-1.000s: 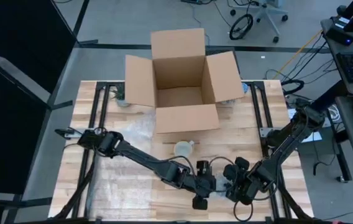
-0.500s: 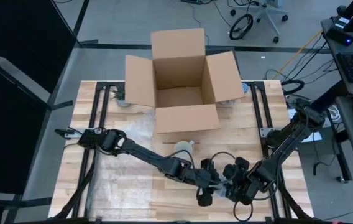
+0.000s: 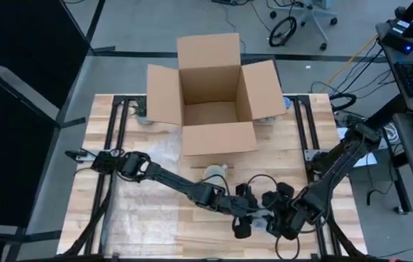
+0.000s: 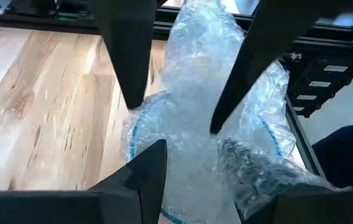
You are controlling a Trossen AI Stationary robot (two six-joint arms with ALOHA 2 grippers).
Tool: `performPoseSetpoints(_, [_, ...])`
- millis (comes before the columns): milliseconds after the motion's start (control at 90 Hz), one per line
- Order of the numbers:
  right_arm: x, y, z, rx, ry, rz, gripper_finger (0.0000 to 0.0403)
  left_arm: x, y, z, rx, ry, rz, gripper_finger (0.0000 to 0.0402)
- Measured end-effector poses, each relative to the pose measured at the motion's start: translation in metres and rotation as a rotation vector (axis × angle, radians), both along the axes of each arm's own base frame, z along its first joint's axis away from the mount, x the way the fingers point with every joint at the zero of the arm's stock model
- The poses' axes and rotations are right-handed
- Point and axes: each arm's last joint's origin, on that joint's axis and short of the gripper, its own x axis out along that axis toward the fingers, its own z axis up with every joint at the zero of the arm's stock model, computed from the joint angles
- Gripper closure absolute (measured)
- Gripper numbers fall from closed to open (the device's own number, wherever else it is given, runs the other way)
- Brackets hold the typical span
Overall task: Wrap mug
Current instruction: Wrap the red mug with bubble wrap
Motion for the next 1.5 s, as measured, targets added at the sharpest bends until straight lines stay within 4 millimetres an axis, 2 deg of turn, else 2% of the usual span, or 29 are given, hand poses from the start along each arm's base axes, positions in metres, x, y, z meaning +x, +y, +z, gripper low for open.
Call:
performPoseSetpoints(89, [-0.001, -0.001, 0.008, -0.029, 0.006, -0.003, 0.0186, 0.0, 0.0, 0.0, 0.0, 0.001, 0.0, 0.0257])
performPoseSetpoints(189, [-0.001, -0.006, 0.007, -0.086, -0.035, -0.07, 0.0186, 0.0, 0.0, 0.0, 0.0, -0.002, 0.001, 0.0257])
performPoseSetpoints(300, [0.005, -0.012, -0.012, -0.106, -0.021, -0.135, 0.0186, 0.001, 0.0, 0.001, -0.005, -0.014, 0.001, 0.0257])
performPoseSetpoints(489, [0.012, -0.013, -0.046, -0.067, 0.019, -0.138, 0.0186, 0.0, 0.0, -0.001, 0.0, -0.004, 0.001, 0.0257])
performPoseSetpoints(733, [0.011, -0.01, -0.053, -0.066, 0.033, -0.123, 0.0186, 0.0, -0.001, 0.001, -0.01, -0.014, -0.009, 0.0257])
performPoseSetpoints(922, [0.013, -0.009, -0.07, -0.056, 0.087, -0.146, 0.0186, 0.001, -0.002, 0.001, -0.014, -0.021, -0.011, 0.0257])
performPoseSetpoints(1033, [0.013, -0.007, -0.073, -0.054, 0.078, -0.146, 0.0186, 0.0, -0.004, 0.003, -0.013, -0.024, -0.013, 0.0257])
performPoseSetpoints(1289, [0.014, -0.006, -0.073, -0.053, 0.065, -0.139, 0.0186, -0.015, -0.01, 0.031, 0.037, 0.006, -0.041, 0.0256])
performPoseSetpoints(1500, [0.014, -0.006, -0.073, -0.059, 0.065, -0.124, 0.0186, -0.032, -0.031, 0.049, 0.01, 0.022, -0.06, 0.0256])
